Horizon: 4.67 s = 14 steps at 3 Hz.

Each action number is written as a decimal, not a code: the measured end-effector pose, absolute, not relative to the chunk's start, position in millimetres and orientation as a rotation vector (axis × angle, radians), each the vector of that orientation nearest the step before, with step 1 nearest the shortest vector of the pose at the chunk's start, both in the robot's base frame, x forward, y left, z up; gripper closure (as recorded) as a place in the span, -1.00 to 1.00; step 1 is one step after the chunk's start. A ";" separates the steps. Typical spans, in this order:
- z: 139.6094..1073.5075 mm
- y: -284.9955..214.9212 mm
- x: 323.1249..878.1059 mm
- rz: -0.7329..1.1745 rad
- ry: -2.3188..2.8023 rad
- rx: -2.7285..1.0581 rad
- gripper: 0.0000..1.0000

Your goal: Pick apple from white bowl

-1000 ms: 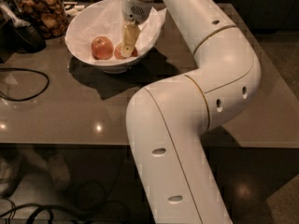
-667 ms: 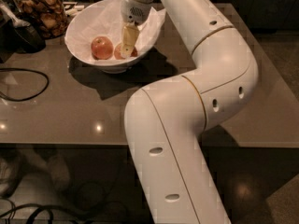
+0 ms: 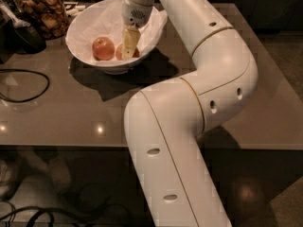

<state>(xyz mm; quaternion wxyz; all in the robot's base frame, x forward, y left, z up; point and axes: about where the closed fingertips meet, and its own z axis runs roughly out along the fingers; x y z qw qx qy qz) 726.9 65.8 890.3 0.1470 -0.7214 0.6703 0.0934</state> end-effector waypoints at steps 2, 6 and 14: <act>883.9 66.6 728.3 0.276 1.931 -2.088 -0.38; 874.3 62.0 730.7 0.288 1.946 -2.093 -0.28; 950.3 101.5 705.0 0.221 1.793 -2.105 1.00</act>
Offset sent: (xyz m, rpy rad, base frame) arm -0.0181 -0.0258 0.0070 -0.0942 0.1479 0.0539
